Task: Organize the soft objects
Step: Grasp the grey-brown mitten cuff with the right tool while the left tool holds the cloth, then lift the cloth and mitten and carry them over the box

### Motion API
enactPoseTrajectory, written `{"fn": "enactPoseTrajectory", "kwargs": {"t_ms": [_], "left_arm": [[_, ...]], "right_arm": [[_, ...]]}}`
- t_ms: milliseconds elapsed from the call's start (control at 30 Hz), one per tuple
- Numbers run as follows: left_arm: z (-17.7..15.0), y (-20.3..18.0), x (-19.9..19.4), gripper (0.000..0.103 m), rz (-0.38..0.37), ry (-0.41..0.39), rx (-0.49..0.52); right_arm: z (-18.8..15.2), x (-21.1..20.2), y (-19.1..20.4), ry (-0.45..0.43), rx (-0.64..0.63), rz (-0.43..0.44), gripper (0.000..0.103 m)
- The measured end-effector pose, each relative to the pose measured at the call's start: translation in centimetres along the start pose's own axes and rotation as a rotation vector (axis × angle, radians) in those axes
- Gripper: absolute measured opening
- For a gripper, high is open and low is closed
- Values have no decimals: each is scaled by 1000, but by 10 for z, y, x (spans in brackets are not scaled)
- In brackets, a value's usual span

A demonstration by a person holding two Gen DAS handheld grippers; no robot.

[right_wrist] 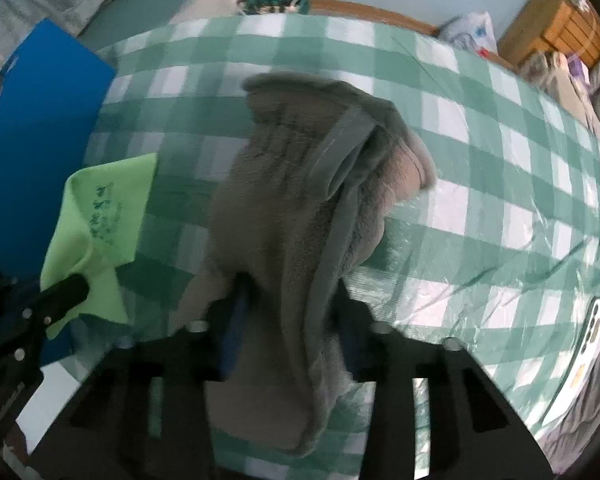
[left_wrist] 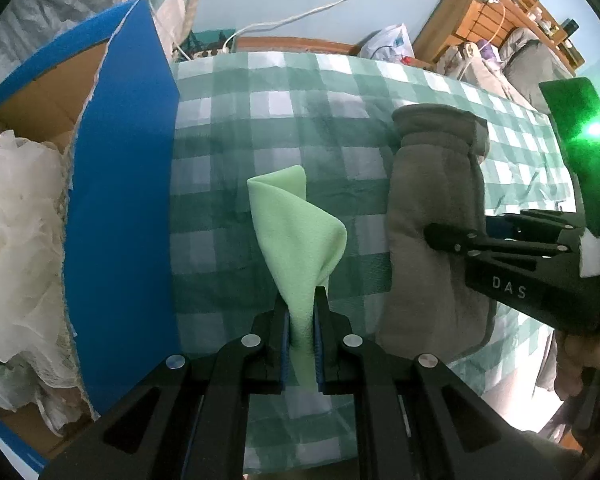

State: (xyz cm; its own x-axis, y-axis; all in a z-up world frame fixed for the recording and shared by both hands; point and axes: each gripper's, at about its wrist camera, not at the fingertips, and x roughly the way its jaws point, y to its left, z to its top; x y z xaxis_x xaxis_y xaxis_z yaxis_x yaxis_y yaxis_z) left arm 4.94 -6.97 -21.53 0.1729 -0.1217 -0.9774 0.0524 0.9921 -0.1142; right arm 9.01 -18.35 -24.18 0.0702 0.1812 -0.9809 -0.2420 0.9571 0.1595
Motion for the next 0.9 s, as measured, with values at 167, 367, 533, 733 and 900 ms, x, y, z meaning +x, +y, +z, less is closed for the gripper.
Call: {"fn": "enactPoseTrajectory", "kwargs": {"t_ms": [167, 367, 533, 733, 900], "left_arm": [[-1, -4, -9, 10, -5, -27, 7], [-3, -10, -24, 10, -2, -59, 15], [-3, -13, -37, 10, -2, -85, 9], [-1, -16, -53, 10, 1, -119, 6], [0, -17, -72, 10, 6, -154, 4]], "right_arm": [[-3, -11, -1, -24, -20, 25, 12], [-6, -28, -10, -59, -20, 50, 11], [-12, -46, -12, -97, -29, 60, 11], [-9, -71, -18, -148, -41, 72, 11], [-11, -91, -16, -187, -54, 80, 11]]}}
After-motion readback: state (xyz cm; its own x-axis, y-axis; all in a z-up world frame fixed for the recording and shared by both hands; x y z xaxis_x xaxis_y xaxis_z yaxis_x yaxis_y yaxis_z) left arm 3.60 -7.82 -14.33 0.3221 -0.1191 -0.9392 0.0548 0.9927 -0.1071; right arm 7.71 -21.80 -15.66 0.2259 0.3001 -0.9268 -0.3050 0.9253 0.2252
